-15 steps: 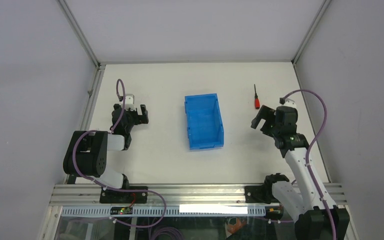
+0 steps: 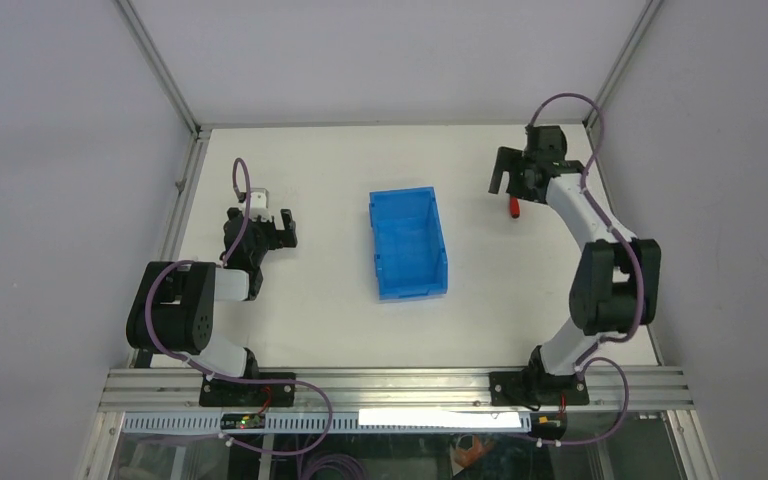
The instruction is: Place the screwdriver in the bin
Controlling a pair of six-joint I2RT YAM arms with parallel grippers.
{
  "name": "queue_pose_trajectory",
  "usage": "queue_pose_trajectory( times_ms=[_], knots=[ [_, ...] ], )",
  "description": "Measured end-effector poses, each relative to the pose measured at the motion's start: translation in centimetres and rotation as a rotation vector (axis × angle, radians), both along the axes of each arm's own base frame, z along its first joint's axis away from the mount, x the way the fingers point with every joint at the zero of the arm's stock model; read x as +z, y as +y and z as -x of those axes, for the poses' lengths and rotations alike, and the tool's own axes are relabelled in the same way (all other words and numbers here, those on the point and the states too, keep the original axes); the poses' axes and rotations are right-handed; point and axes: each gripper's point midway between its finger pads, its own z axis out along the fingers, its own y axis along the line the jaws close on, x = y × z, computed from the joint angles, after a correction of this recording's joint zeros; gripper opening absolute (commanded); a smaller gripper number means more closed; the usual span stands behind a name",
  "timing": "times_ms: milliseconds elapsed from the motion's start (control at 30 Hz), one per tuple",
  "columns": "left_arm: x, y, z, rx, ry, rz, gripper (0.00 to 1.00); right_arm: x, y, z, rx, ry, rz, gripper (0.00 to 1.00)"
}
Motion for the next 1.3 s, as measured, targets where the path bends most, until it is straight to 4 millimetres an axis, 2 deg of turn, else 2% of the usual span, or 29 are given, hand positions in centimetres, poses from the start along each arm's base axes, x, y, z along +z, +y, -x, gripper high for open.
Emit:
queue_pose_trajectory(
  times_ms=[100,333,500,567,667,700,767,867,1000,1067,1167,1300],
  knots=[
    [0.0,0.0,0.0,0.000,0.000,0.000,0.99,-3.6,-0.2,-1.5,0.018,0.111,0.032,0.99],
    [0.0,0.0,0.0,0.000,0.000,0.000,0.99,-9.3,-1.2,-3.1,0.031,0.280,0.110,0.94],
    [0.0,0.0,0.0,0.000,0.000,0.000,0.99,-11.7,-2.1,-4.0,0.026,0.338,0.122,0.79],
    [0.0,0.0,0.0,0.000,0.000,0.000,0.99,-12.5,-2.4,-4.0,0.015,0.360,0.105,0.68],
    [0.0,0.0,0.0,0.000,0.000,0.000,0.99,-12.5,-3.1,-4.5,-0.001,0.356,0.097,0.36],
    [0.0,0.0,0.0,0.000,0.000,0.000,0.99,-12.5,-3.2,-4.6,-0.010,0.355,0.094,0.28],
    [0.0,0.0,0.0,0.000,0.000,0.000,0.99,-12.4,-3.4,-4.8,-0.015,0.355,0.095,0.17],
    [0.0,0.0,0.0,0.000,0.000,0.000,0.99,-12.4,-3.5,-4.7,-0.015,0.360,0.100,0.13],
    [0.0,0.0,0.0,0.000,0.000,0.000,0.99,-12.2,-3.6,-4.1,-0.017,0.377,0.105,0.13],
    [0.0,0.0,0.0,0.000,0.000,0.000,0.99,-11.4,-3.6,-3.6,-0.016,0.379,0.105,0.13],
    [0.0,0.0,0.0,0.000,0.000,0.000,0.99,-8.4,-3.6,-2.6,-0.023,0.351,0.103,0.13],
    [0.0,0.0,0.0,0.000,0.000,0.000,0.99,-2.5,-3.5,-1.6,-0.045,0.248,0.102,0.13]
  ],
)
